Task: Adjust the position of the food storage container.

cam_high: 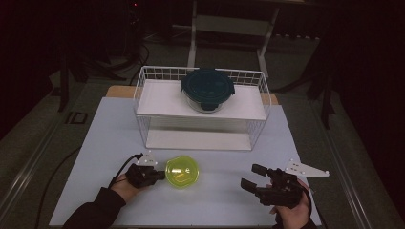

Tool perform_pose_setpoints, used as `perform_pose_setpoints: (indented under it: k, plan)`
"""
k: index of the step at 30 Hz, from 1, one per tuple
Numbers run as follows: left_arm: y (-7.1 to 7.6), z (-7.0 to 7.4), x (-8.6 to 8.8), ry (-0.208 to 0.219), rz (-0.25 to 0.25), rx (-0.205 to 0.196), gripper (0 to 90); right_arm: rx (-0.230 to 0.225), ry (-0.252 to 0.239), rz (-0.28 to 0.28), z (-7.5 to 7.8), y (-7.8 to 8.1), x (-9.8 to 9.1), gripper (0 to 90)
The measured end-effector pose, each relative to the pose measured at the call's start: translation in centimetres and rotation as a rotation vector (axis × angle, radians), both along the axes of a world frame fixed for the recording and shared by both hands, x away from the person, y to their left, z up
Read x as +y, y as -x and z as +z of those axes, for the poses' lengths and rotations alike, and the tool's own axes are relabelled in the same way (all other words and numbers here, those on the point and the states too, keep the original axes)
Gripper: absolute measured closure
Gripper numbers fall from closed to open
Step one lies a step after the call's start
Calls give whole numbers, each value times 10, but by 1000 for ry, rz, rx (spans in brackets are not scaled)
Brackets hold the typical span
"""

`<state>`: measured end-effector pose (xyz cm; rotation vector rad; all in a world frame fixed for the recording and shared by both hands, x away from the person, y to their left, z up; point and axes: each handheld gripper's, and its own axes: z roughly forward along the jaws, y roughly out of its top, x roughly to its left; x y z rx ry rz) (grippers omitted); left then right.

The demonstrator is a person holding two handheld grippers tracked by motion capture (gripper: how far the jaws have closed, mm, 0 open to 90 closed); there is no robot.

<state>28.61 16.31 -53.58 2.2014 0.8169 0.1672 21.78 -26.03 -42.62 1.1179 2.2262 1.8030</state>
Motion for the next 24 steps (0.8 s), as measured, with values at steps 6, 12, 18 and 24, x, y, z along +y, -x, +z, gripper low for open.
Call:
perform_pose_setpoints:
  k: [6, 12, 18, 24]
  plan:
    - [-20, 1, -1, 22, 16, -12, 881, 5, 0, 0, 0, 0, -1, 189]
    - [-14, 0, -10, 17, -18, -6, 881, 13, -6, 2, -2, 0, -2, 189]
    - [-2, 1, -16, 18, -44, -5, 881, 4, 0, 0, -1, 0, -2, 189]
    - [9, 3, -27, 41, -89, -2, 880, 4, 3, 1, -1, 1, -1, 189]
